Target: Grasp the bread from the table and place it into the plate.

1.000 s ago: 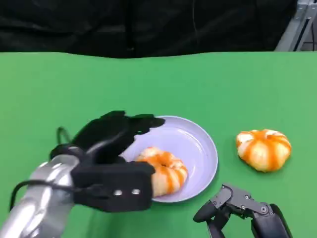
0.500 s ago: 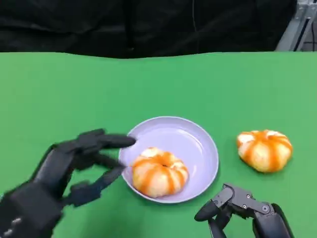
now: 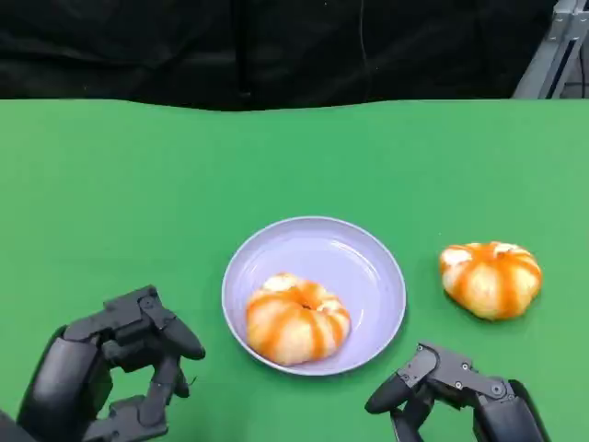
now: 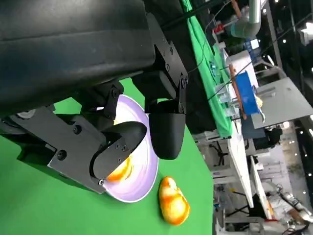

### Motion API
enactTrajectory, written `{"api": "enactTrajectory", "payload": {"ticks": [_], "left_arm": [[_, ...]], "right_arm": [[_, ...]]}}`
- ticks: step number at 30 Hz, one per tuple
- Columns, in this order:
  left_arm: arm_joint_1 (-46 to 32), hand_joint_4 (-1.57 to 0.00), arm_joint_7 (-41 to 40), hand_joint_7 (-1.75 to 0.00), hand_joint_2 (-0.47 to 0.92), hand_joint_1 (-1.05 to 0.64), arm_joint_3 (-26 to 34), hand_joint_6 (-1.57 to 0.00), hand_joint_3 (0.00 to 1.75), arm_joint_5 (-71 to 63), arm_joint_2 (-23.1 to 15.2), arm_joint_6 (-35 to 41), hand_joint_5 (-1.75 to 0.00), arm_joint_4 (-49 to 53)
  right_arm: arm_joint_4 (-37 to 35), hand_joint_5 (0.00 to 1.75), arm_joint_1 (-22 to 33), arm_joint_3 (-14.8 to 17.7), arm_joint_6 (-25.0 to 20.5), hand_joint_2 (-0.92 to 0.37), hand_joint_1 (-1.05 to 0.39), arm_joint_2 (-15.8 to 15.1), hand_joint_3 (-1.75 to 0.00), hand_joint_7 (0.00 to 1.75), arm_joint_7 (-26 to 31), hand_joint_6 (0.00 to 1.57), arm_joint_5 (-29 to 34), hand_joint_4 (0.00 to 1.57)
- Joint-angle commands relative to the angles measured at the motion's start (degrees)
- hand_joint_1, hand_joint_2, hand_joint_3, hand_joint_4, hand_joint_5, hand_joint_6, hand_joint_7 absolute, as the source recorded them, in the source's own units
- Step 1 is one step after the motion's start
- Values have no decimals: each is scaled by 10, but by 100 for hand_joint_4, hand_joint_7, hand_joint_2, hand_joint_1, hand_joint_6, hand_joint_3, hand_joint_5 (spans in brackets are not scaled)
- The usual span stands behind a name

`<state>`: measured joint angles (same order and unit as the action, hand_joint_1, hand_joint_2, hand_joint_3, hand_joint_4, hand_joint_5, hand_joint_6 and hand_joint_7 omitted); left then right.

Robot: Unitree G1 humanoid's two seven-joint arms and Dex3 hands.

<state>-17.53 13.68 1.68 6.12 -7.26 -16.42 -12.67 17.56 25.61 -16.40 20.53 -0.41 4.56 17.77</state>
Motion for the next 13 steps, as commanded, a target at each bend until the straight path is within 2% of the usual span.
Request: {"api": "enactTrajectory", "payload": {"ticks": [1, 13], "left_arm": [[2, -81, 5, -141, 41, -7, 3, -77, 129, 7, -1, -27, -167, 19], [10, -83, 16, -138, 37, -3, 1, -79, 137, 12, -1, -59, -164, 48]], "right_arm": [[10, 163, 5, 5, 0, -38, -7, -4, -128, 122, 1, 75, -8, 74], [9, 162, 7, 8, 6, -37, -7, -8, -131, 123, 0, 75, -8, 73]]}}
